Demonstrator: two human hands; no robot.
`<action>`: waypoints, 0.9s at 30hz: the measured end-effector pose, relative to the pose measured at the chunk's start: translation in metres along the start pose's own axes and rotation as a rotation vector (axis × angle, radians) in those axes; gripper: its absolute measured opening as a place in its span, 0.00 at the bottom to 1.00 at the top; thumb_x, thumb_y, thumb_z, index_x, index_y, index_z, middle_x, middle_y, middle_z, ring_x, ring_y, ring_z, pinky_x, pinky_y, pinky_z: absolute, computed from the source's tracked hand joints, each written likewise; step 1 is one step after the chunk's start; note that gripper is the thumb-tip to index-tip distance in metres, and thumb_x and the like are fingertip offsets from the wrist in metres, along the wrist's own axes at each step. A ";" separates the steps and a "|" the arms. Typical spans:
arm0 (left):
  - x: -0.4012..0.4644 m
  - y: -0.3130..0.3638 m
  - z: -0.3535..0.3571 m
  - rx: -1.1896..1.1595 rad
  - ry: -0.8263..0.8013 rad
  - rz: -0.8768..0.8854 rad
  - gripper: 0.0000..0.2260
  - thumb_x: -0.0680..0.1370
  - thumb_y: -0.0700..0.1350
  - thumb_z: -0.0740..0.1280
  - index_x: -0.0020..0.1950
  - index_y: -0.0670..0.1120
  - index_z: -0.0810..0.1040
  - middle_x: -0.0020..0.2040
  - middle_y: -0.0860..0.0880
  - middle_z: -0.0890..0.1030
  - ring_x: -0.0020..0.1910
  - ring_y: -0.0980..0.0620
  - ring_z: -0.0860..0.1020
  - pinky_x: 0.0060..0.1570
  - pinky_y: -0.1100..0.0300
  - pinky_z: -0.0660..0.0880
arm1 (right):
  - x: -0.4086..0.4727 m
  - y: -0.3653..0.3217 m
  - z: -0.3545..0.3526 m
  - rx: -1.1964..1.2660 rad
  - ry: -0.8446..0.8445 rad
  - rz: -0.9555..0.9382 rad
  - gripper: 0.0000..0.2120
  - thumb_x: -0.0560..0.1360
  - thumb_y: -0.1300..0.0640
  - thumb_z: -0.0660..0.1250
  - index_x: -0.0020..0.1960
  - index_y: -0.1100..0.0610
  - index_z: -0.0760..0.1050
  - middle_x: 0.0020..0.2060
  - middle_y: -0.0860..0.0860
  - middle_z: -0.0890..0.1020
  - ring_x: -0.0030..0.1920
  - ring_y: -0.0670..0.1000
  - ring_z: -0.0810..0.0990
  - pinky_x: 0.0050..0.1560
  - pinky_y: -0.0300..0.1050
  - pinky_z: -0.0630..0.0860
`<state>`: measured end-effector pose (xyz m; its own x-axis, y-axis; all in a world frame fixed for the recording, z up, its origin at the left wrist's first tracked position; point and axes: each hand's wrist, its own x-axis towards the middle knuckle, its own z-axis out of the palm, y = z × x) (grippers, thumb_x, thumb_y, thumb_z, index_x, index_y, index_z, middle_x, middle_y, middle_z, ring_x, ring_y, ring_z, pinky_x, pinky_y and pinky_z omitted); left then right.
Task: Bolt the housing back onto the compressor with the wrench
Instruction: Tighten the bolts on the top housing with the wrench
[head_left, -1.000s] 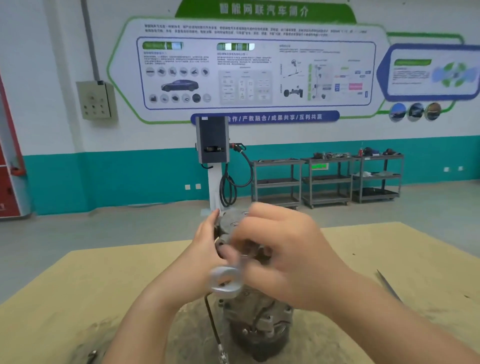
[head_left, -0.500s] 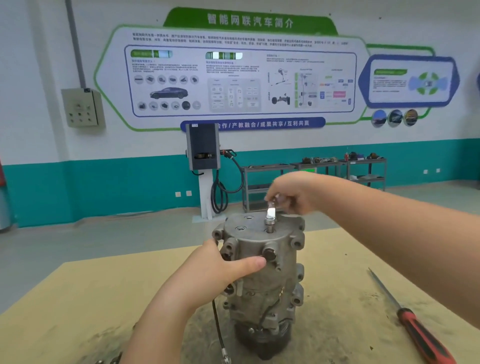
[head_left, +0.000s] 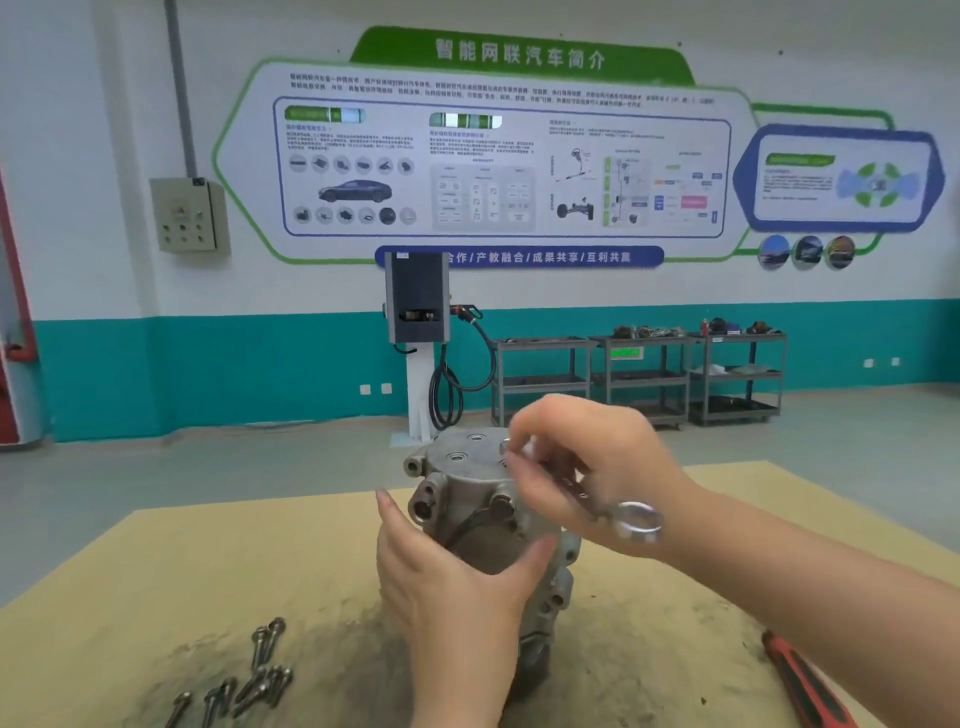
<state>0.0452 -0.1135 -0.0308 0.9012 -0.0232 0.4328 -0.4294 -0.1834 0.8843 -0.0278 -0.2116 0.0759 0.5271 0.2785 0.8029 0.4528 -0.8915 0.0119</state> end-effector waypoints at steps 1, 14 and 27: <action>-0.002 -0.005 0.006 -0.022 0.031 0.019 0.67 0.52 0.64 0.80 0.81 0.43 0.48 0.75 0.39 0.61 0.75 0.39 0.60 0.72 0.39 0.62 | 0.017 -0.004 0.004 -0.113 -0.141 -0.119 0.04 0.73 0.60 0.72 0.45 0.57 0.77 0.35 0.43 0.73 0.31 0.44 0.73 0.32 0.38 0.72; 0.013 -0.056 0.014 -0.251 -0.065 0.072 0.61 0.55 0.56 0.81 0.79 0.56 0.46 0.64 0.63 0.56 0.63 0.63 0.60 0.62 0.61 0.63 | 0.121 0.073 0.071 0.021 -0.658 0.752 0.06 0.74 0.60 0.67 0.41 0.61 0.79 0.30 0.51 0.79 0.26 0.47 0.74 0.28 0.37 0.73; 0.009 -0.070 0.014 -0.407 -0.187 0.064 0.65 0.57 0.48 0.85 0.70 0.67 0.34 0.69 0.69 0.46 0.71 0.67 0.51 0.70 0.64 0.52 | -0.045 0.048 -0.017 1.042 0.457 0.901 0.03 0.69 0.56 0.71 0.43 0.52 0.80 0.34 0.49 0.78 0.29 0.47 0.74 0.31 0.39 0.73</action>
<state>0.0836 -0.1145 -0.0910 0.8510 -0.2055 0.4832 -0.4395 0.2248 0.8696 -0.0420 -0.2733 0.0510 0.7289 -0.5390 0.4222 0.5098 0.0156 -0.8602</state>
